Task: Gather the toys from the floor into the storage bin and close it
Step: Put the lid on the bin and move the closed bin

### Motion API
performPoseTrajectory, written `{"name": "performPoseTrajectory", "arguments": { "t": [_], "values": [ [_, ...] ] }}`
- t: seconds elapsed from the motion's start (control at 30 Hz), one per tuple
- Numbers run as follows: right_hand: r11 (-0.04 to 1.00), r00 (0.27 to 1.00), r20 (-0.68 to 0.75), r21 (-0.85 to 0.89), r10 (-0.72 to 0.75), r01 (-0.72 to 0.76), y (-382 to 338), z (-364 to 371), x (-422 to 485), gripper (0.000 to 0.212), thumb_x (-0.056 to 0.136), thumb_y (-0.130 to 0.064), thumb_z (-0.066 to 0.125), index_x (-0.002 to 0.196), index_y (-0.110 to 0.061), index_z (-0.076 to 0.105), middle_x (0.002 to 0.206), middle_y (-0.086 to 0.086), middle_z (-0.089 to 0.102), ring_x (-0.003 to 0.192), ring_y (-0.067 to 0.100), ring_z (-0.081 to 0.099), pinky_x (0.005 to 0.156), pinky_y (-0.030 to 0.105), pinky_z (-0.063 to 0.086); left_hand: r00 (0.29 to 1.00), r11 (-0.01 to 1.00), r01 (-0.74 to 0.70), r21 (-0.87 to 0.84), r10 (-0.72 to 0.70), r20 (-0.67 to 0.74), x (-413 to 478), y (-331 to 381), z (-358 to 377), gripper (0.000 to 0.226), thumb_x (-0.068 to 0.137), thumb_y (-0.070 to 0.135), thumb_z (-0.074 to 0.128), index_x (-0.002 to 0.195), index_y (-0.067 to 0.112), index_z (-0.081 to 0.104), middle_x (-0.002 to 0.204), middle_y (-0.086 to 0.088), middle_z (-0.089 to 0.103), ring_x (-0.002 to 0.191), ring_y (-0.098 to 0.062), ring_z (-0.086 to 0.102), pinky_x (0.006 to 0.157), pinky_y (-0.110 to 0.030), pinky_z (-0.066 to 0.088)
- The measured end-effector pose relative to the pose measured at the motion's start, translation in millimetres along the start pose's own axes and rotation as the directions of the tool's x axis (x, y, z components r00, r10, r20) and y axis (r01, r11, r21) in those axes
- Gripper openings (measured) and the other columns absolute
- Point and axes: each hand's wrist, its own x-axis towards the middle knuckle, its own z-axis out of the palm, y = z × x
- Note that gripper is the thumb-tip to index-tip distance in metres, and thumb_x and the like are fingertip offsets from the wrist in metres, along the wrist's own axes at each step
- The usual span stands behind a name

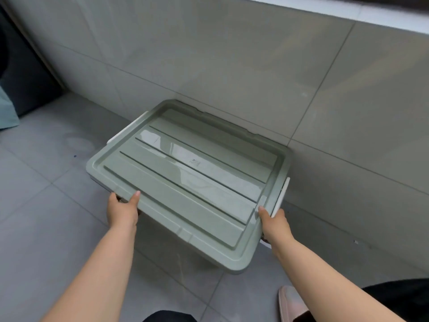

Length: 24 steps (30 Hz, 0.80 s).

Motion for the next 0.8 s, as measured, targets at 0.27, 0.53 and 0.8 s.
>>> {"name": "performPoseTrajectory", "arguments": {
  "t": [0.27,0.53,0.8],
  "values": [
    [0.995,0.995,-0.004,-0.029,0.095,-0.095,-3.7,9.7,6.3,0.062,0.093,-0.039,0.046,0.142,-0.013,0.016,0.14,0.016,0.037,0.117,0.038,0.047,0.097,0.05,0.044,0.999,0.999,0.033,-0.029,-0.032,0.018,5.1,-5.3,2.9,0.032,0.084,0.018,0.067,0.114,0.025,0.055,0.119,-0.001,0.063,0.105,-0.03,0.062,0.093,-0.054,0.048],
    [0.987,0.991,0.021,-0.095,0.13,-0.128,-7.1,8.9,7.2,0.066,0.091,-0.046,0.045,0.141,-0.018,0.013,0.137,0.016,0.04,0.114,0.039,0.05,0.094,0.054,0.046,1.0,0.999,0.027,-0.026,-0.026,0.01,0.5,-2.3,0.7,0.044,0.081,0.019,0.071,0.121,0.022,0.053,0.119,-0.002,0.062,0.107,-0.031,0.061,0.095,-0.053,0.047],
    [0.982,0.988,0.047,-0.13,0.146,-0.139,-11.1,7.0,5.4,0.057,0.092,-0.044,0.045,0.133,-0.016,0.018,0.128,0.017,0.045,0.107,0.039,0.054,0.088,0.055,0.049,0.997,0.995,0.003,0.103,-0.011,0.074,-31.5,-11.7,-2.8,0.067,0.077,0.029,0.074,0.136,0.018,0.045,0.14,-0.003,0.049,0.121,-0.029,0.053,0.097,-0.053,0.046]
  ]
}}
